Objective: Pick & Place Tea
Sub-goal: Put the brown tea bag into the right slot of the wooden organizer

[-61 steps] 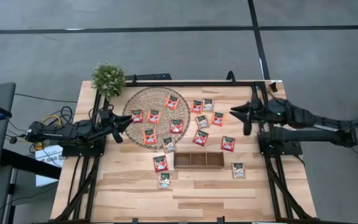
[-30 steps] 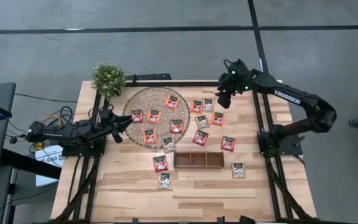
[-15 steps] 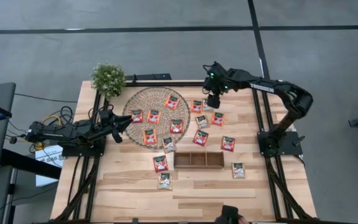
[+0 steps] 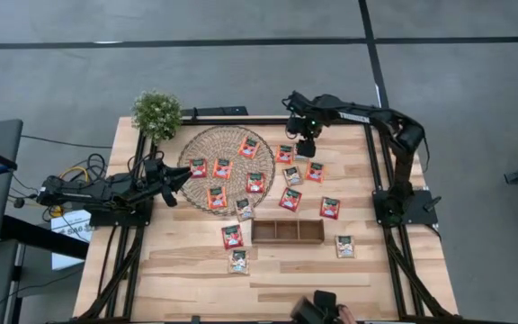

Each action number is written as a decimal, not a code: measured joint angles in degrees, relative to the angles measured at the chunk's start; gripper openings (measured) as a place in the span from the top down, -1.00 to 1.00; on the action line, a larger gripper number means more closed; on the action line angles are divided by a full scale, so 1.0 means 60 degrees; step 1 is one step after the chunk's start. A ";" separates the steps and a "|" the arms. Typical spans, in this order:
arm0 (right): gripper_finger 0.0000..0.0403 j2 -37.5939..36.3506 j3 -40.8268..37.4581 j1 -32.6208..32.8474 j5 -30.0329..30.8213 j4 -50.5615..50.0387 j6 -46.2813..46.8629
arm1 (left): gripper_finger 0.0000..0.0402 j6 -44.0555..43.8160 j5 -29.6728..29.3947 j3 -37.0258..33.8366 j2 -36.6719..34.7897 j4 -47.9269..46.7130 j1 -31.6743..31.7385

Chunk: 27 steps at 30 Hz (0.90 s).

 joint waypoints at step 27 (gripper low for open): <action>-0.14 0.0618 0.0170 -0.0072 0.0423 0.0411 0.0109 | 0.45 0.0000 0.0000 0.0011 0.0000 -0.0001 0.0001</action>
